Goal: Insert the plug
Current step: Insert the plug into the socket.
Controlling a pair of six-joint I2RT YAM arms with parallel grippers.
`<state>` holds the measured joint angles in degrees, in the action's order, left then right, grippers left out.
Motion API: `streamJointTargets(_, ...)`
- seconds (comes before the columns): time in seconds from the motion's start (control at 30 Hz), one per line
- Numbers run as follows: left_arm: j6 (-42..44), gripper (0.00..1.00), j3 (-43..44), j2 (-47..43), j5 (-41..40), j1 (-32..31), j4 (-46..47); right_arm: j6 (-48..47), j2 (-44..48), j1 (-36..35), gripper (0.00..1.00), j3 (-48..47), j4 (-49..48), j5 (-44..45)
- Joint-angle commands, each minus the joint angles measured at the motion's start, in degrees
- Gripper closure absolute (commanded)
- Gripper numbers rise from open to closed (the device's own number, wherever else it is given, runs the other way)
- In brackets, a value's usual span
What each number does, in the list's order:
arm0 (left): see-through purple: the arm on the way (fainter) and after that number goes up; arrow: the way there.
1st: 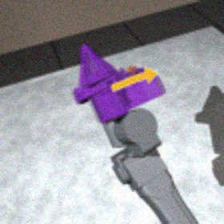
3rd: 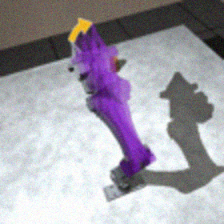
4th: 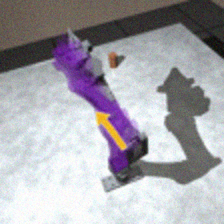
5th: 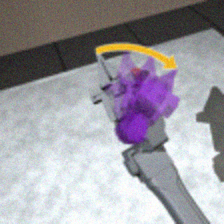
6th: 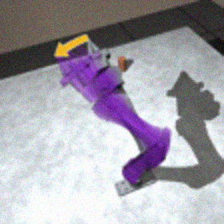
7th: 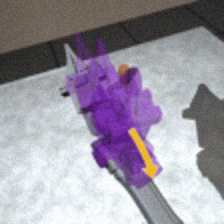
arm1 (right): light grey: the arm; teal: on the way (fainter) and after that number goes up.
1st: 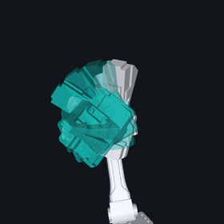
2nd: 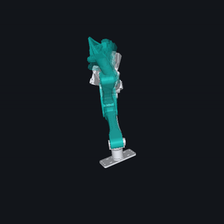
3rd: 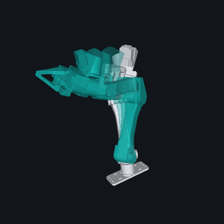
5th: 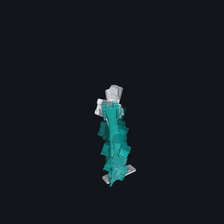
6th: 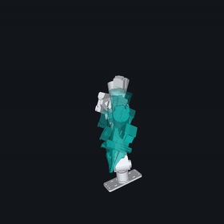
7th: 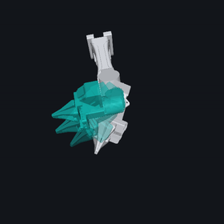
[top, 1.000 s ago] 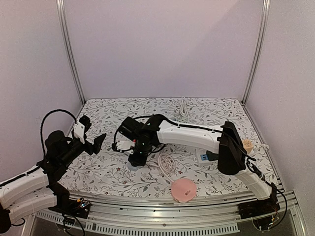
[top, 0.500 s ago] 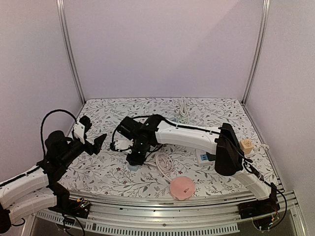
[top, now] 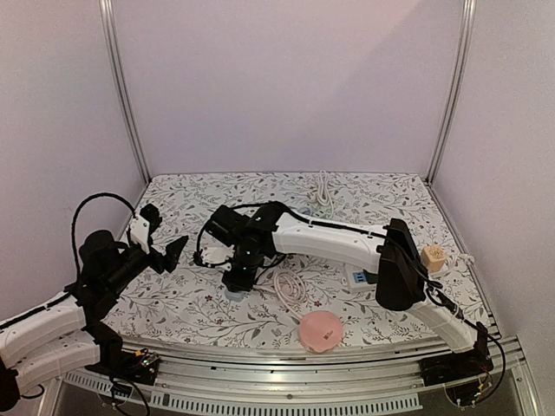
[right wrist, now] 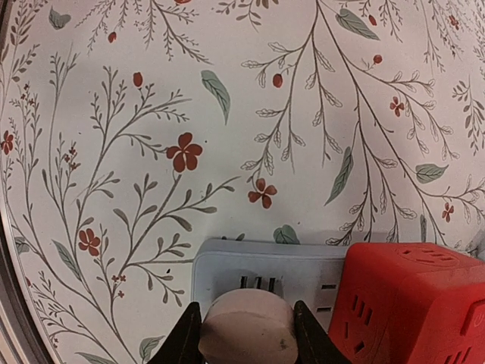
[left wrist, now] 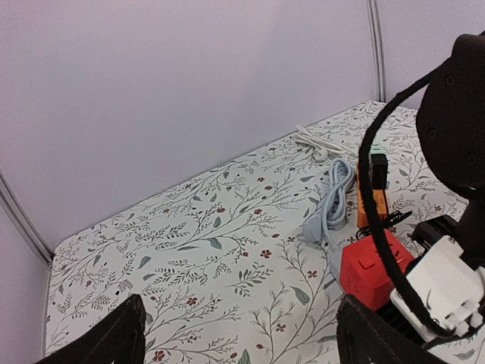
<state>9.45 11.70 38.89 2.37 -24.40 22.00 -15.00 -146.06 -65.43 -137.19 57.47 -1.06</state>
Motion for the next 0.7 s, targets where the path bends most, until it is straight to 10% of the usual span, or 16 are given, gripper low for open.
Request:
streamJointTargets(0.0, 0.39, 0.15, -0.59, -0.31, 0.66, 0.75, -0.34, 1.15, -9.31, 0.82, 1.00, 1.28, 7.92, -0.38)
streamJointTargets(0.67, -0.14, 0.15, 3.59, -1.71, 0.91, 0.76, -6.90, 2.17, -5.00, -3.57, 1.00, 13.17, 25.71, 2.81)
